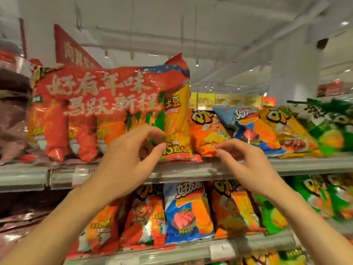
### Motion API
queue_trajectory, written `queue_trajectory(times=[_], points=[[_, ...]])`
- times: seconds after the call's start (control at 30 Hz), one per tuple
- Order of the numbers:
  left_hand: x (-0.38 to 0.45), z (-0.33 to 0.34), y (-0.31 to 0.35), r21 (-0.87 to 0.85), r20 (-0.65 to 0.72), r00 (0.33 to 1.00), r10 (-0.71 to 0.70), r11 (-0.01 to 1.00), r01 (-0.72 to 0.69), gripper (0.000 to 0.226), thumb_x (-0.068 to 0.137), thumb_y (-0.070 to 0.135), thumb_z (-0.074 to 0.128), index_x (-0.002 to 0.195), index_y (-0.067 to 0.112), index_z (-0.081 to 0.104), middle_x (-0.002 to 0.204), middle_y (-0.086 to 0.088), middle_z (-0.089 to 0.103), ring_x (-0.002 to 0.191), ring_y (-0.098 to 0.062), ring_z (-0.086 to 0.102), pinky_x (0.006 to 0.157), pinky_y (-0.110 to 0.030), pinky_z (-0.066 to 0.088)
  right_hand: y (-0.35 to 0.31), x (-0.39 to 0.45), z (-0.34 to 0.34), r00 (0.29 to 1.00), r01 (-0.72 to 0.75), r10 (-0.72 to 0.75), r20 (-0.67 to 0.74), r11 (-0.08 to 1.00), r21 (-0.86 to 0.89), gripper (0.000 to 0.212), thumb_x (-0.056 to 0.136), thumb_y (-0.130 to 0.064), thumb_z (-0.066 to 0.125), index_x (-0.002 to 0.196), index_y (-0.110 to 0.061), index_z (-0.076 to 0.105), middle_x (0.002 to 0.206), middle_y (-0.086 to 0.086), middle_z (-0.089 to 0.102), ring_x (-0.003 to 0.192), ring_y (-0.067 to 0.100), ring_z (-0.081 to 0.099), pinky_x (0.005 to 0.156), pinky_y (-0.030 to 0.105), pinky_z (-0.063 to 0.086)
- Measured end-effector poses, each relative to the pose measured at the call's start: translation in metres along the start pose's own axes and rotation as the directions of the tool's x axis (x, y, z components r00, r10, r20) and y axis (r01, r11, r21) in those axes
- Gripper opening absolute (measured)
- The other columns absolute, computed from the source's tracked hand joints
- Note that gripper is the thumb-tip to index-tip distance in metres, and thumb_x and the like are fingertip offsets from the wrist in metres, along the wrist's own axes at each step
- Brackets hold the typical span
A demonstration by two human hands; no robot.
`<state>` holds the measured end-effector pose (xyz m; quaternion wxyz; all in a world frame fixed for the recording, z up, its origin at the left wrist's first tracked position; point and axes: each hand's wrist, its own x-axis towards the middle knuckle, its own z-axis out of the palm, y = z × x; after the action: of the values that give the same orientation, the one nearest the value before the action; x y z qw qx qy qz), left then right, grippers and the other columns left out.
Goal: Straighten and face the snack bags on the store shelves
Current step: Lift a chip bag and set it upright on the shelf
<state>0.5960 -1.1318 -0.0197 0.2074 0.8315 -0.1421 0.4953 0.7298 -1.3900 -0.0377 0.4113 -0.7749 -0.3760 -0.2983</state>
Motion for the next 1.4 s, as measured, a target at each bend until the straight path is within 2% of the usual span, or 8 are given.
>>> queue_trajectory(times=[0.23,0.47,0.6,0.7,0.83,1.07,1.27,1.4], points=[[0.024,0.028,0.014,0.046,0.045,0.993,0.105,0.993,-0.107,0.017,0.092,0.044,0.061,0.107,0.037,0.064,0.093,0.028,0.063,0.079,-0.002,0.064,0.067,-0.027,0.052,0.025,0.008,-0.049,0.997,-0.034,0.024,-0.070,0.989,-0.145,0.009,0.097,-0.027,0.066,0.102,-0.029,0.073,0.095,-0.018,0.073,0.087,0.001,0.067,0.078,0.029,0.054],[0.075,0.095,0.063,0.153,0.139,0.977,0.161,0.971,-0.181,0.030,0.093,0.047,0.054,0.113,0.028,0.065,0.103,0.014,0.069,0.084,-0.009,0.063,0.075,-0.037,0.054,0.083,0.052,-0.110,0.984,-0.147,0.092,-0.152,0.901,-0.409,0.029,0.100,-0.039,0.061,0.118,-0.018,0.070,0.102,-0.006,0.066,0.084,0.010,0.063,0.066,0.027,0.049],[0.110,0.152,0.084,0.317,0.250,0.964,0.094,0.932,-0.173,0.031,0.097,0.047,0.054,0.112,0.023,0.067,0.110,0.005,0.070,0.104,-0.018,0.058,0.087,-0.041,0.049,0.118,0.072,-0.121,0.975,-0.186,0.219,0.029,0.884,-0.428,0.038,0.103,-0.045,0.053,0.108,-0.013,0.072,0.100,0.006,0.074,0.088,0.023,0.068,0.081,0.042,0.057],[0.128,0.183,0.091,0.501,0.336,0.941,-0.041,0.854,-0.142,0.042,0.101,0.054,0.045,0.108,0.022,0.071,0.109,-0.003,0.071,0.108,-0.025,0.057,0.092,-0.042,0.047,0.140,0.077,-0.123,0.961,-0.156,0.221,0.168,0.930,-0.332,0.046,0.105,-0.045,0.049,0.081,-0.012,0.069,0.074,0.003,0.071,0.064,0.016,0.062,0.063,0.035,0.050],[0.132,0.205,0.092,0.601,0.342,0.924,-0.168,0.795,-0.078,0.055,0.103,0.060,0.033,0.097,0.026,0.076,0.105,-0.010,0.070,0.113,-0.030,0.055,0.099,-0.041,0.041,0.155,0.082,-0.121,0.959,-0.135,0.179,0.220,0.971,-0.200,0.040,0.106,-0.043,0.049,0.077,-0.018,0.062,0.067,-0.003,0.061,0.058,0.010,0.053,0.055,0.029,0.038],[0.127,0.225,0.098,0.466,0.219,0.957,-0.189,0.882,0.068,0.049,0.105,0.051,0.041,0.095,0.021,0.078,0.095,-0.004,0.074,0.104,-0.023,0.061,0.117,-0.037,0.018,0.169,0.079,-0.116,0.974,-0.161,0.150,0.171,0.986,0.051,0.030,0.103,-0.044,0.054,0.098,-0.018,0.068,0.083,-0.001,0.073,0.071,0.006,0.066,0.060,0.024,0.046],[0.119,0.224,0.103,0.006,0.020,0.965,-0.262,0.965,0.262,0.032,0.101,0.041,0.059,0.124,0.022,0.069,0.119,0.010,0.072,0.111,-0.007,0.065,0.100,-0.036,0.052,0.167,0.086,-0.115,0.962,-0.270,0.222,0.158,0.856,0.442,0.034,0.097,-0.044,0.066,0.123,-0.025,0.057,0.108,-0.008,0.074,0.088,0.002,0.073,0.072,0.018,0.054],[0.116,0.221,0.111,-0.199,-0.008,0.948,-0.317,0.930,0.309,0.033,0.096,0.044,0.065,0.126,0.029,0.065,0.117,0.019,0.068,0.111,0.008,0.060,0.095,-0.021,0.050,0.154,0.082,-0.115,0.964,-0.263,0.195,0.181,0.796,0.544,0.041,0.090,-0.057,0.069,0.122,-0.032,0.064,0.103,-0.020,0.077,0.095,-0.001,0.073,0.072,0.016,0.055]])
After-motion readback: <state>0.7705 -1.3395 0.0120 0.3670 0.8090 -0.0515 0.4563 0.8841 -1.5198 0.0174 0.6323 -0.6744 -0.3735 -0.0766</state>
